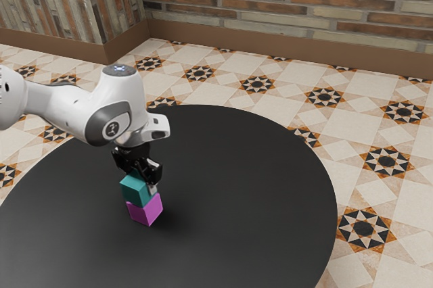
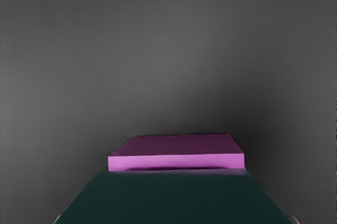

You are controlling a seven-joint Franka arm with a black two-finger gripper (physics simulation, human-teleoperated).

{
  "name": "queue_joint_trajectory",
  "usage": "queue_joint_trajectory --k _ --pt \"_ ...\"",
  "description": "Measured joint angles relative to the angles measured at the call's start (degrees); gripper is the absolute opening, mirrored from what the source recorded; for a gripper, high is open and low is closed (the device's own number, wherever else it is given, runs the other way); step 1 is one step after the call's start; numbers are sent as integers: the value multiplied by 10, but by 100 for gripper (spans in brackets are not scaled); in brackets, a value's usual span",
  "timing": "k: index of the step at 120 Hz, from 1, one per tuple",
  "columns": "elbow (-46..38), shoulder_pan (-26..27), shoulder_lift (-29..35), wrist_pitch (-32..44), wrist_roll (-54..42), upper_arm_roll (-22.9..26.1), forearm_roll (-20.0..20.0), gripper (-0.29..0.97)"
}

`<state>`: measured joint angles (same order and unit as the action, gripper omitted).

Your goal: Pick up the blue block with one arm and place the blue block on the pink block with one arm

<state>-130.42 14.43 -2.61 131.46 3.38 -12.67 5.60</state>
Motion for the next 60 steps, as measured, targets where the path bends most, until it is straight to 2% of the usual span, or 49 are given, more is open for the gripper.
queue_joint_trajectory --k 28,60 --pt "1 5 -2 4 -7 0 0 34" --pt "0 -1 -2 3 -22 0 -9 55"
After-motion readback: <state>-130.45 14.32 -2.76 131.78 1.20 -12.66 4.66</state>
